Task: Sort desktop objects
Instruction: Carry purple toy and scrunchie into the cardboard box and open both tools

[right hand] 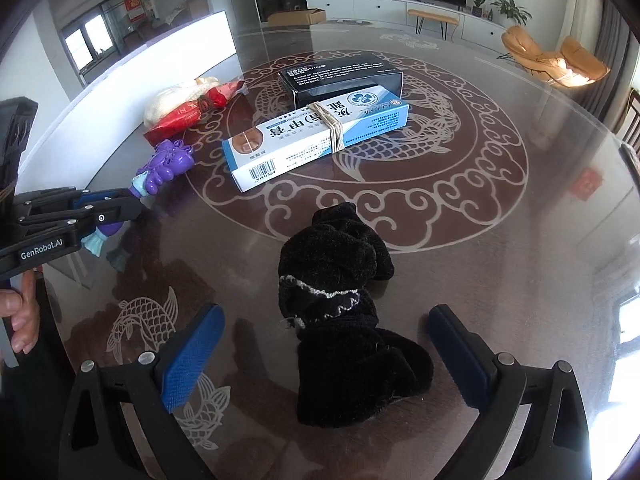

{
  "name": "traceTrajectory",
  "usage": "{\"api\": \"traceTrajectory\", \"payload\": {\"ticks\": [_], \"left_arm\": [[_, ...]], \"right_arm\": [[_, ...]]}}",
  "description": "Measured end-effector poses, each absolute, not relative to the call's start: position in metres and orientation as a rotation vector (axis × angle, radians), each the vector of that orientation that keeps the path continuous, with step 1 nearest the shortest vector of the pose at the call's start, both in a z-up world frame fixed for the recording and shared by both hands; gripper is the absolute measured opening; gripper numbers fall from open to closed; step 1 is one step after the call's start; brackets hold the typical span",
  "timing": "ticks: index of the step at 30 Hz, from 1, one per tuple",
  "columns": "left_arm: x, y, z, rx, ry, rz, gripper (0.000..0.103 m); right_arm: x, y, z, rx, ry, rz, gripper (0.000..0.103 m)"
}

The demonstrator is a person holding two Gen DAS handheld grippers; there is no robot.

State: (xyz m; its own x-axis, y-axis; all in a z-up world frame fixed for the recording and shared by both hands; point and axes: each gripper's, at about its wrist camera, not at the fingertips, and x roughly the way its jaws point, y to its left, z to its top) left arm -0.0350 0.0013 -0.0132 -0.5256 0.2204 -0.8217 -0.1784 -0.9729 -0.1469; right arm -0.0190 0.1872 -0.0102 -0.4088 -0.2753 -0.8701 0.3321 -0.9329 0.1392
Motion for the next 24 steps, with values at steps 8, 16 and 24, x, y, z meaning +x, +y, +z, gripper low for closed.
{"api": "traceTrajectory", "payload": {"ticks": [8,16,24], "left_arm": [[0.002,-0.014,0.046,-1.181,-0.192,2.652,0.021],[0.015,-0.127,0.103,-1.108,-0.362,2.847,0.021],[-0.003,-0.284,0.101,-1.333,-0.591,3.038,0.021]], "right_arm": [[-0.017,0.182,0.023,1.404,0.117,-2.427,0.036],[-0.028,0.083,0.099,1.135,0.114,-2.325,0.036],[-0.034,-0.111,0.148,0.876,0.277,-2.107,0.036]]}}
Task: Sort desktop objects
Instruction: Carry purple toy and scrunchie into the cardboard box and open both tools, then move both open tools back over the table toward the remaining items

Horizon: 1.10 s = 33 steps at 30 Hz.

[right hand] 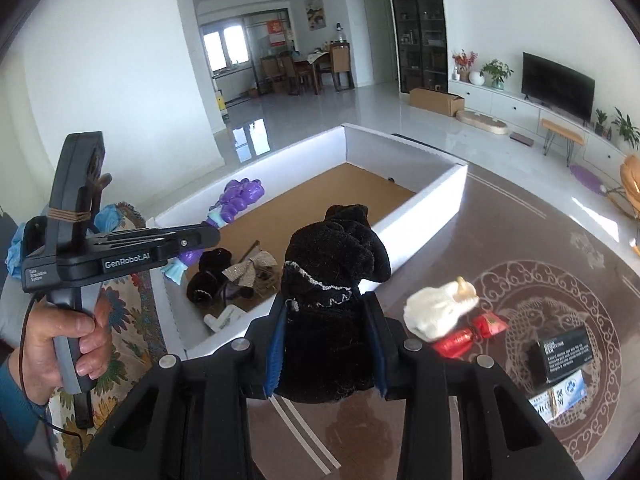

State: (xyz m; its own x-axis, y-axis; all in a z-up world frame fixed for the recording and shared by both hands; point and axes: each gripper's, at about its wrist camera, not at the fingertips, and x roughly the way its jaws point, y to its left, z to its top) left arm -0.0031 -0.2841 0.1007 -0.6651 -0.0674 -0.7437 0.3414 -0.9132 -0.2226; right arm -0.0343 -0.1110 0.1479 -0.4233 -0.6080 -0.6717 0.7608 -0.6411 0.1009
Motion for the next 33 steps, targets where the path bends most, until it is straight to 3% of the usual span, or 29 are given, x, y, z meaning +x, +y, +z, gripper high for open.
{"api": "traceTrajectory", "payload": {"ticks": [6,8,9,10,11,12,13,18,22,25,27,33], "left_arm": [[-0.033,-0.322,0.066,1.276,0.493,-2.485,0.022],[-0.038,-0.324,0.050,1.324,0.491,-2.431,0.024],[-0.038,-0.324,0.045,1.336,0.497,-2.420,0.033],[-0.036,-0.323,0.042,1.335,0.502,-2.417,0.041],[-0.033,-0.322,0.041,1.315,0.503,-2.419,0.058],[-0.028,-0.319,0.044,1.274,0.500,-2.431,0.069],[-0.023,-0.317,0.048,1.228,0.496,-2.447,0.071],[-0.007,-0.289,0.073,1.121,0.567,-2.549,0.072],[0.002,-0.226,0.097,1.109,0.596,-2.730,0.073],[0.007,-0.159,0.104,1.145,0.556,-2.915,0.086],[0.009,-0.115,0.098,1.176,0.509,-3.016,0.099],[-0.020,-0.021,0.030,1.452,0.337,-3.008,0.099]], "right_arm": [[-0.059,-0.218,0.110,0.952,0.436,-2.048,0.037],[-0.068,-0.232,0.091,1.015,0.470,-2.052,0.045],[-0.073,-0.236,0.083,1.051,0.480,-2.049,0.048],[-0.077,-0.238,0.076,1.078,0.485,-2.050,0.060],[-0.080,-0.236,0.073,1.089,0.480,-2.065,0.073],[-0.082,-0.230,0.075,1.078,0.451,-2.082,0.075],[-0.082,-0.223,0.077,1.061,0.407,-2.087,0.075],[-0.068,-0.160,0.101,0.921,0.243,-2.158,0.088],[-0.045,-0.084,0.102,0.809,0.226,-2.275,0.096],[-0.030,-0.017,0.083,0.790,0.299,-2.398,0.098],[-0.026,0.026,0.063,0.861,0.349,-2.470,0.098],[-0.020,0.140,0.013,1.144,0.330,-2.615,0.098]]}}
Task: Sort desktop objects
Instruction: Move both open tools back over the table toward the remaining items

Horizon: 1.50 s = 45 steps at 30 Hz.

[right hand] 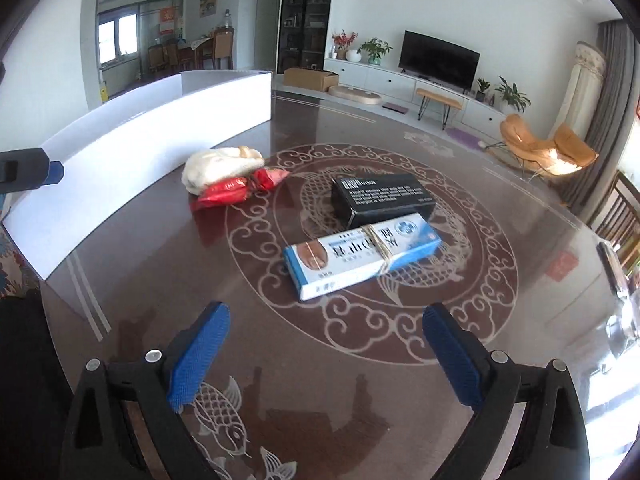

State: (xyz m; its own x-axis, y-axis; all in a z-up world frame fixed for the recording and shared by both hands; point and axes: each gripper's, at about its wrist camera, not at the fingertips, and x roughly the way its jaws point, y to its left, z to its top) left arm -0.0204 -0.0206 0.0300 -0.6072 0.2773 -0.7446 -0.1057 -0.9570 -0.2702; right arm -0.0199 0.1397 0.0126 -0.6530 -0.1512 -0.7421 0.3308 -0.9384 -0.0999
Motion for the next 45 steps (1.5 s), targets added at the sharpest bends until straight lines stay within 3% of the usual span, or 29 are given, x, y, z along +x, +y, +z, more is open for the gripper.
{"api": "traceTrajectory", "payload": {"ticks": [8,15,21,45], "left_arm": [[-0.029,0.002,-0.029,-1.407,-0.147,2.660,0.099],[-0.027,-0.010,-0.029,-1.406,-0.168,2.734,0.099],[-0.031,0.011,-0.035,-1.441,0.028,2.759,0.103],[-0.030,0.011,-0.035,-1.428,0.024,2.771,0.103]], "right_arm": [[-0.002,0.190,-0.014,1.272,0.205,-2.673,0.098],[-0.001,0.183,-0.027,1.298,0.194,-2.691,0.099],[-0.001,0.184,-0.028,1.310,0.186,-2.697,0.103],[-0.001,0.187,-0.026,1.332,0.135,-2.677,0.103]]}}
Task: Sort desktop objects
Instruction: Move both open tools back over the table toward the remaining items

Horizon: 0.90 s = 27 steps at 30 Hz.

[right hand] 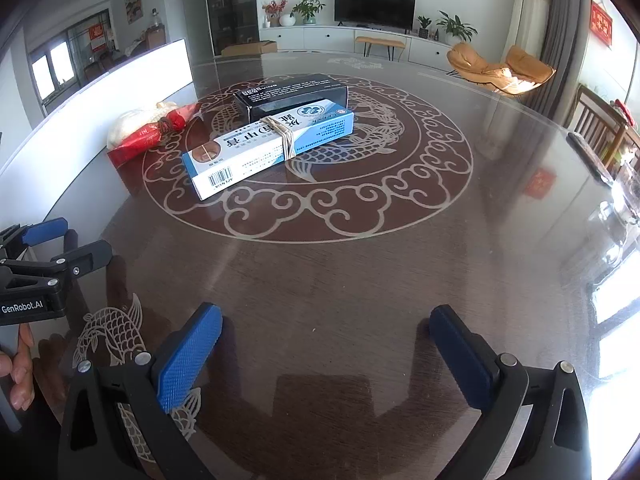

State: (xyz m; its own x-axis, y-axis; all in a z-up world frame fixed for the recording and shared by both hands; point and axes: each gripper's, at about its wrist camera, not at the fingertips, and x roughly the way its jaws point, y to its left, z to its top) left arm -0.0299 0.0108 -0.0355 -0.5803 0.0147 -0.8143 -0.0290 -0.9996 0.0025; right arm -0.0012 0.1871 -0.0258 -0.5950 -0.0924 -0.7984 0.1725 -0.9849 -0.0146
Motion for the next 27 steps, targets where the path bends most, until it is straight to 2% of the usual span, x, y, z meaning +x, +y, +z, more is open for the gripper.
{"api": "traceTrajectory", "payload": {"ticks": [23,27], "left_arm": [[-0.030,0.009,-0.035,-1.432,0.027,2.766,0.103],[-0.031,-0.011,-0.034,-1.481,-0.052,2.837,0.103]], "right_arm": [[-0.002,0.187,-0.026,1.333,0.135,-2.677,0.103],[-0.002,0.187,-0.026,1.334,0.134,-2.675,0.103]]}}
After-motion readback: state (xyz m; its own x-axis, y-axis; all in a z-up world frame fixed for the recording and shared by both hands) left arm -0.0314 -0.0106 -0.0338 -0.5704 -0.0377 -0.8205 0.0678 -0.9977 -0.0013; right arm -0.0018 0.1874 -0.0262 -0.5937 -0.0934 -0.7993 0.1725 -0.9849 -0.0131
